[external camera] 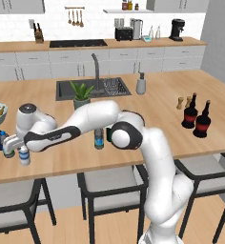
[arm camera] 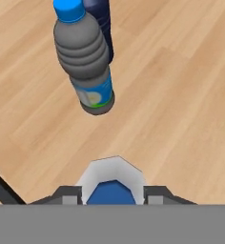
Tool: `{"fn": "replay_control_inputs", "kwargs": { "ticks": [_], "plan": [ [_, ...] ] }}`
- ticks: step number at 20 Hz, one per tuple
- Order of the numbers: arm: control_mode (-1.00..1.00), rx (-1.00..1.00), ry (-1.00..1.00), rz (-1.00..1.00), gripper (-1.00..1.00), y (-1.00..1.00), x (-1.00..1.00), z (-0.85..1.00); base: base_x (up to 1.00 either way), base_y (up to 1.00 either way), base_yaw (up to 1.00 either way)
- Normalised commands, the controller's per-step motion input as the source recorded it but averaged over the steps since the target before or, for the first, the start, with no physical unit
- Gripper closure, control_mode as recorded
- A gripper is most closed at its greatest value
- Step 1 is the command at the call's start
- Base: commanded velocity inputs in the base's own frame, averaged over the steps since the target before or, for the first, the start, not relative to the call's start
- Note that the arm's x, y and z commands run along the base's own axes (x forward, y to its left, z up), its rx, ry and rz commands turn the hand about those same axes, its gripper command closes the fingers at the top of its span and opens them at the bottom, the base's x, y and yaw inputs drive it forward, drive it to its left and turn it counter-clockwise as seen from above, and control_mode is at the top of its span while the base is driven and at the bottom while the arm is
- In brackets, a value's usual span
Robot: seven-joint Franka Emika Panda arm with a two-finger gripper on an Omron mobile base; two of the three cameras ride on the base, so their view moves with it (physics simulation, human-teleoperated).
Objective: Move the plastic bottles in the middle to the plastics group, and the glass bottles in the middle to the glass group.
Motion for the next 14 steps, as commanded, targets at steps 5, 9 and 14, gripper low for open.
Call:
{"fn": "replay_control_inputs", "kwargs": {
  "ticks": [5,9,14],
  "plan": [
    [-1.0,0.0,0.0,0.0,-1.0,-0.11,0.0,-0.22,0.0,0.0,0.0],
    [-1.0,0.01,0.0,0.0,-1.0,-0.04,0.0,-0.08,0.0,0.0,0.0],
    [-1.0,0.08,0.0,0.0,-1.0,-0.06,-0.01,0.12,0.0,0.0,0.0]
  ]
}}
